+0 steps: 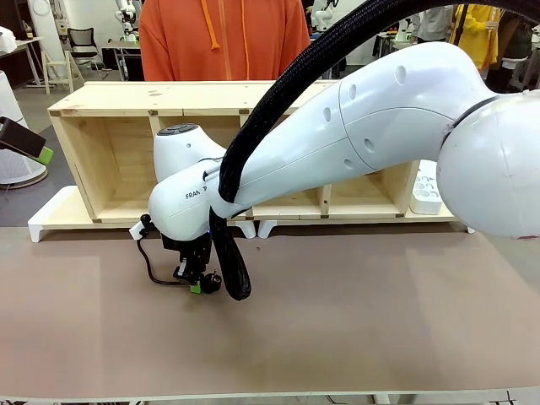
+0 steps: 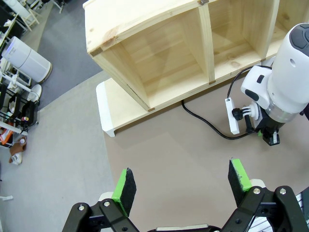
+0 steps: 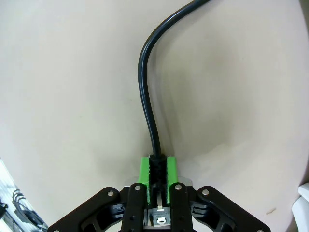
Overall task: Perform cable management.
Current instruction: Pull the grasped Power Cable to the location of the Power Strip.
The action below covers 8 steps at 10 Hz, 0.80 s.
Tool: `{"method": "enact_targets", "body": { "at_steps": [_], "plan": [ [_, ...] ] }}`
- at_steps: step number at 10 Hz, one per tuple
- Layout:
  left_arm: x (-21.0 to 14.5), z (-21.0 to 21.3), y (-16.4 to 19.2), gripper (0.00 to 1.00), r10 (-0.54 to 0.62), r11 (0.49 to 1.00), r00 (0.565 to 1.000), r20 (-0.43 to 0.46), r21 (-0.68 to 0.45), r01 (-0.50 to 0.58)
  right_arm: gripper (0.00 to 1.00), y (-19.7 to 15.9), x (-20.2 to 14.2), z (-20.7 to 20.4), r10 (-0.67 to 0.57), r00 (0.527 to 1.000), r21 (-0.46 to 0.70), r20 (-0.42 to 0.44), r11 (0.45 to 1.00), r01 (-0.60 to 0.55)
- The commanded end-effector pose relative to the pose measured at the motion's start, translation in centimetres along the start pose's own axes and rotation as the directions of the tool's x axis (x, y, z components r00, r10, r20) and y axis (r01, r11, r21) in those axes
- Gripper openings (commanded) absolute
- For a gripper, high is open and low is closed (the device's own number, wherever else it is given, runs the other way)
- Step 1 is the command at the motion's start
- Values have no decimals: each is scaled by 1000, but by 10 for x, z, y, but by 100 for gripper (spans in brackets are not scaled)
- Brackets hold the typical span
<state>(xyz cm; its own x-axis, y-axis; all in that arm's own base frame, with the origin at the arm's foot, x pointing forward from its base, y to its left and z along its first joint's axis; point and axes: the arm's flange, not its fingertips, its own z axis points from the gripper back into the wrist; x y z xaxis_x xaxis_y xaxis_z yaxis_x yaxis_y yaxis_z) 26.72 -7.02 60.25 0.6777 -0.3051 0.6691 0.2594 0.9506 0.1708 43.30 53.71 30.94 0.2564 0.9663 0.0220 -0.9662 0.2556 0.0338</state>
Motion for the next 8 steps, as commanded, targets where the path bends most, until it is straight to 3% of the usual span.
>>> {"method": "enact_targets", "body": {
  "at_steps": [1,8],
  "plan": [
    [-1,1,1,100,-3,1000,1000,-6,-2,3,0,-1,0,0,-3,1000,2,1,1000,3],
    [-1,1,1,100,-3,1000,1000,-6,-2,3,0,-1,0,0,-3,1000,2,1,1000,3]
  ]
}}
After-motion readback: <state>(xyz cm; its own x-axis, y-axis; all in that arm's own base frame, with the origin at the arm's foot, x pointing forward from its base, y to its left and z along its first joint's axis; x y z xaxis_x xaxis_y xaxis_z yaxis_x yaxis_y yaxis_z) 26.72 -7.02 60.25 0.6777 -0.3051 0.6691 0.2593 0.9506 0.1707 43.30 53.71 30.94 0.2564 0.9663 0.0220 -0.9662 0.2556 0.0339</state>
